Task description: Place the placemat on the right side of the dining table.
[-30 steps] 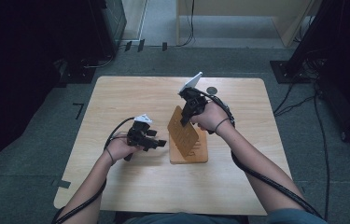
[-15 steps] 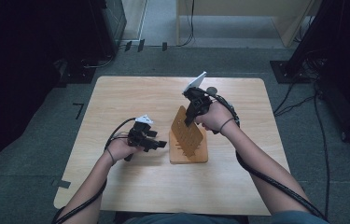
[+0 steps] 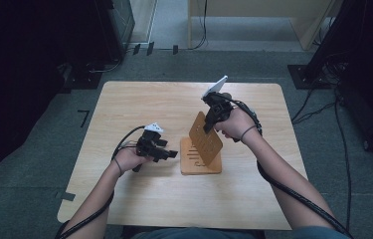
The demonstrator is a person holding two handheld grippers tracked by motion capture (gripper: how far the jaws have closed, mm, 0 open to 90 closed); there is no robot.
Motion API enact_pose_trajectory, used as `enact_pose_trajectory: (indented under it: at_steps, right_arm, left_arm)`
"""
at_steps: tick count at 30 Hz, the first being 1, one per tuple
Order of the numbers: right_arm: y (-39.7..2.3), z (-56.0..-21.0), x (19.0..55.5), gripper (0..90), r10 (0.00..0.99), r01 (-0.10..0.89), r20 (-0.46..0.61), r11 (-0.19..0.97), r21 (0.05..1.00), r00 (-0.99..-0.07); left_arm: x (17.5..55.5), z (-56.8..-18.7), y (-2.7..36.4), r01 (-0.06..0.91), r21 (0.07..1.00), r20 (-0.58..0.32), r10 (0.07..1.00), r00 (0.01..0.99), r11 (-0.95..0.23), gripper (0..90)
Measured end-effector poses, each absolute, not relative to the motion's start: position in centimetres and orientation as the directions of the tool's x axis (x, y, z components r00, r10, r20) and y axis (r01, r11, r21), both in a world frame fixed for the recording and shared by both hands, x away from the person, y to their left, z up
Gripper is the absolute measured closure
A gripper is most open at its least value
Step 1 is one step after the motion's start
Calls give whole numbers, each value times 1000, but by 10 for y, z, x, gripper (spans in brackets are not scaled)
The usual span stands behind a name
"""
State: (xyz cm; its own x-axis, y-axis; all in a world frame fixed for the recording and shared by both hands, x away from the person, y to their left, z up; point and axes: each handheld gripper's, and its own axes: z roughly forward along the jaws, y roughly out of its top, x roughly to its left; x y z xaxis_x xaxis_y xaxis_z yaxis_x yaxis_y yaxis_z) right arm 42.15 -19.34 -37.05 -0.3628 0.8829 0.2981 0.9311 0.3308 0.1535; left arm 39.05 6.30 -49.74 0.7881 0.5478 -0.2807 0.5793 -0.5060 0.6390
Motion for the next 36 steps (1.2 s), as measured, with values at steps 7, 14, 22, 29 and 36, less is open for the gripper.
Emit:
enact_pose_trajectory:
  at_steps: [7,14,22,29,36]
  right_arm:
    - [-198,-369,423,879,886,934,299,326,145,-355]
    - [-207,-367,423,879,899,934,257,325,152,-355]
    - [-218,-369,424,879,910,939,240,312,141,-339]
    - [-223,-368,426,878,913,941,236,306,142,-332]
    - [-232,-368,428,877,917,944,233,296,144,-323]
  left_arm:
    - [390,-498,63,582,636,-282,550,786,-506,248]
    - [390,-498,63,580,634,-276,551,787,-511,248]
    - [390,-499,62,582,633,-277,552,787,-511,248]
    - [390,-500,62,582,632,-276,552,787,-513,248]
    - [390,-501,62,582,628,-272,555,786,-517,247]
